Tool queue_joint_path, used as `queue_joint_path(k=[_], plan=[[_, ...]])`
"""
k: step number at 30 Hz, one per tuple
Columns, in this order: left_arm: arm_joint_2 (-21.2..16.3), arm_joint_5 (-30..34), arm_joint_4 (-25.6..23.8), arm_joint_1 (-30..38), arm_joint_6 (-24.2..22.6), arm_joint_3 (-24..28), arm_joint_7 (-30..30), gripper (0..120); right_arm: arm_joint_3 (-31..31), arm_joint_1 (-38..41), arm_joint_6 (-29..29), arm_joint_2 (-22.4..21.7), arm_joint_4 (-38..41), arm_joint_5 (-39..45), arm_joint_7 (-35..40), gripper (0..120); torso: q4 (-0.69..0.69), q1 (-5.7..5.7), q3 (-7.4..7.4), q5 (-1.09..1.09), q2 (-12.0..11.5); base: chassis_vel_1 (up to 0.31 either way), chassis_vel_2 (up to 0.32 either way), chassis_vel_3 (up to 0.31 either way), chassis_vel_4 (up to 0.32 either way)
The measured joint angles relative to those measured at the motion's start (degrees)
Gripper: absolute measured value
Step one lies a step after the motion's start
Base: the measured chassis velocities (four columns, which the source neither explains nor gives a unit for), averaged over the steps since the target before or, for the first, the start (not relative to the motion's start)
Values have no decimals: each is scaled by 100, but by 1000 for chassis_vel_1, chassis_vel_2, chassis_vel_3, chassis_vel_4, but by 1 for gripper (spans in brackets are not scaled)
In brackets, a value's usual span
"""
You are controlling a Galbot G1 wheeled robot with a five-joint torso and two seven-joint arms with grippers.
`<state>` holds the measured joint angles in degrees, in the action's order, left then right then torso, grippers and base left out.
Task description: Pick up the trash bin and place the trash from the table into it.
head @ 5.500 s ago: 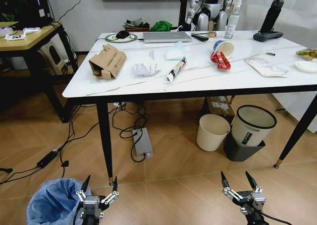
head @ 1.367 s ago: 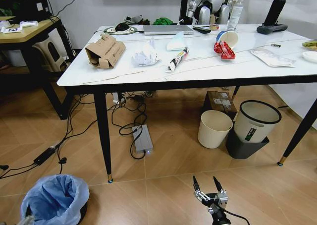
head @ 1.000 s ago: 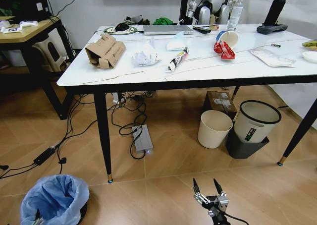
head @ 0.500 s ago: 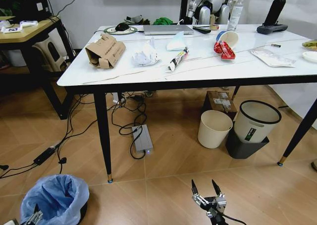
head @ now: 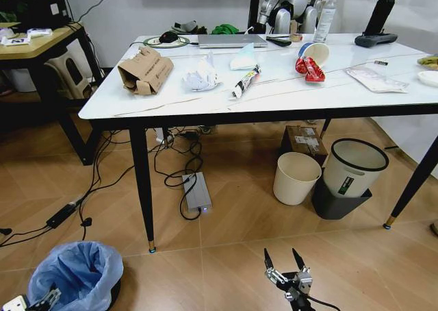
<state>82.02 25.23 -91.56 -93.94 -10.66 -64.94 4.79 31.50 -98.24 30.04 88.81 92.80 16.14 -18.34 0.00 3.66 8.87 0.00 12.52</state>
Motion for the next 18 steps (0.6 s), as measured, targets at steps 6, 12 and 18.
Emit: queue_joint_path(k=[6, 12, 18], plan=[[32, 2, 49, 31, 29, -14, -74, 86, -6, -29, -6, 6, 22, -23, 1, 100, 0, 0, 0, 0, 0, 0, 0, 0, 0], [60, 4, 25, 27, 44, -4, -106, 68, -3, -55, -4, 12, 35, -45, 3, 100, 0, 0, 0, 0, 0, 0, 0, 0, 0], [82, 16, -7, 9, 66, -4, -125, 43, 11, -70, 0, 9, 70, -70, 6, 100, 0, 0, 0, 0, 0, 0, 0, 0, 0]])
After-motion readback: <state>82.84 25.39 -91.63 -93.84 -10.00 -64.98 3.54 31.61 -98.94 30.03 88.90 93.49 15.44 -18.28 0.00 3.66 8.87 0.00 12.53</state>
